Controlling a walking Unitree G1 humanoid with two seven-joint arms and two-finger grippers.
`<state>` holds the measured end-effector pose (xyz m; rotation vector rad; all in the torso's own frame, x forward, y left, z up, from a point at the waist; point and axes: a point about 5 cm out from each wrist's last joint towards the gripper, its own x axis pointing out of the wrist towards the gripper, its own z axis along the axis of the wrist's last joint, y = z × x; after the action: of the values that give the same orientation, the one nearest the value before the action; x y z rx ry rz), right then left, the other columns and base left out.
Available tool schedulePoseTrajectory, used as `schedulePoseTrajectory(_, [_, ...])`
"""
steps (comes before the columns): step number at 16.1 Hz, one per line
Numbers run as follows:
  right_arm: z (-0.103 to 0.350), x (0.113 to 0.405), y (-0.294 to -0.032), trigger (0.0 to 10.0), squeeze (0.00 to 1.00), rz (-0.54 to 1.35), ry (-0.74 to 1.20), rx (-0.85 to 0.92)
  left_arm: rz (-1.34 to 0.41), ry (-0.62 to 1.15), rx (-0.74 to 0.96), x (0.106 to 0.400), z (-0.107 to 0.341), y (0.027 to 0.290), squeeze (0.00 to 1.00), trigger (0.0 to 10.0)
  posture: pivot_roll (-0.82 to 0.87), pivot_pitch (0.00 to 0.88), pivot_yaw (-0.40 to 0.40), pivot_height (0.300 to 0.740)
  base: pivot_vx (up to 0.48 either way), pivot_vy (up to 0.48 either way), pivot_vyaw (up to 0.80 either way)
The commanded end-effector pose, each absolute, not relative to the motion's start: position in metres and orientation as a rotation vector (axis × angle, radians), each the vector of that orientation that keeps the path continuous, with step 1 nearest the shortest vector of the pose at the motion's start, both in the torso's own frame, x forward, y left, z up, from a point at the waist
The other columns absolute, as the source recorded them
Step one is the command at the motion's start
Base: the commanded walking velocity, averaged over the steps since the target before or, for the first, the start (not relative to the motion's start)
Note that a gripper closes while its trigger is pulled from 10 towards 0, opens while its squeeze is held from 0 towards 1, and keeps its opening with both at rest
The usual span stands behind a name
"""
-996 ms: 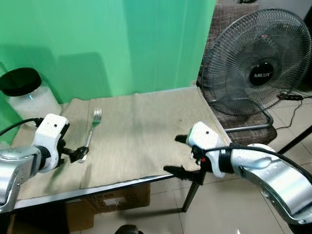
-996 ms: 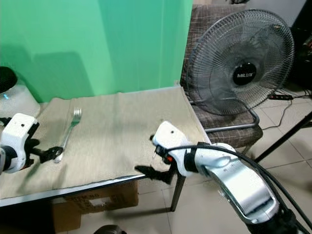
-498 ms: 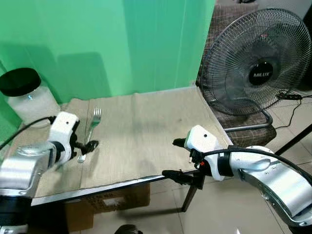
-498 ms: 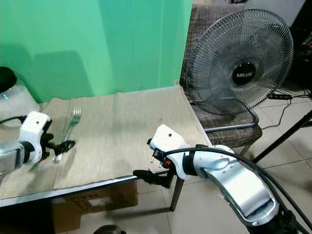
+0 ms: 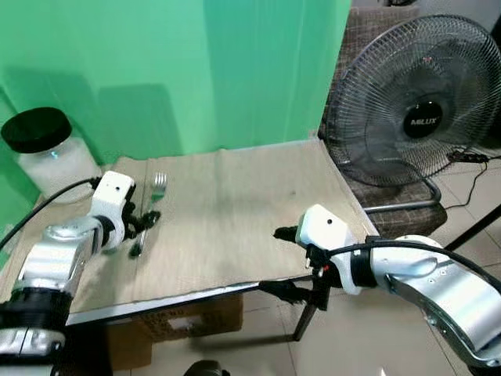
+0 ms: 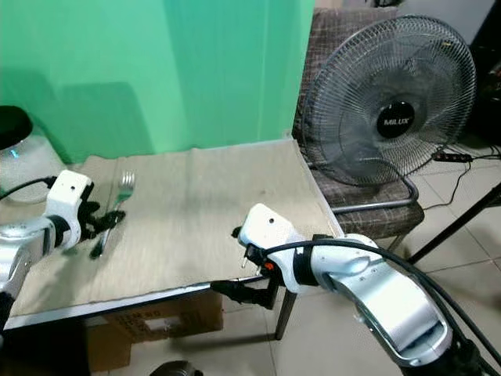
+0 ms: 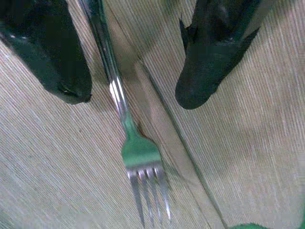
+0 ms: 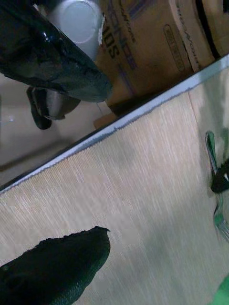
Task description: Setting the table
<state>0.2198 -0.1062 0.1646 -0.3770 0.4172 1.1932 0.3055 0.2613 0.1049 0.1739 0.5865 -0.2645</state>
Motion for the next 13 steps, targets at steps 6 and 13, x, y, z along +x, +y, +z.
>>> schedulePoseTrajectory(6, [0.169, 0.217, -0.105, 10.0, 0.00, 1.227, 0.398, -0.380, -0.316, 0.567, 0.194, 0.320, 0.096, 0.254, 0.00, 0.0, 0.06, 0.000, 0.012, 0.740, 0.000, 0.000, 0.00])
schedulePoseTrajectory(13, [0.168, 0.216, -0.105, 10.0, 0.00, 1.236, 0.404, -0.381, -0.321, 0.603, 0.207, 0.320, 0.088, 0.259, 0.00, 0.0, 0.06, 0.000, 0.021, 0.740, 0.000, 0.000, 0.00])
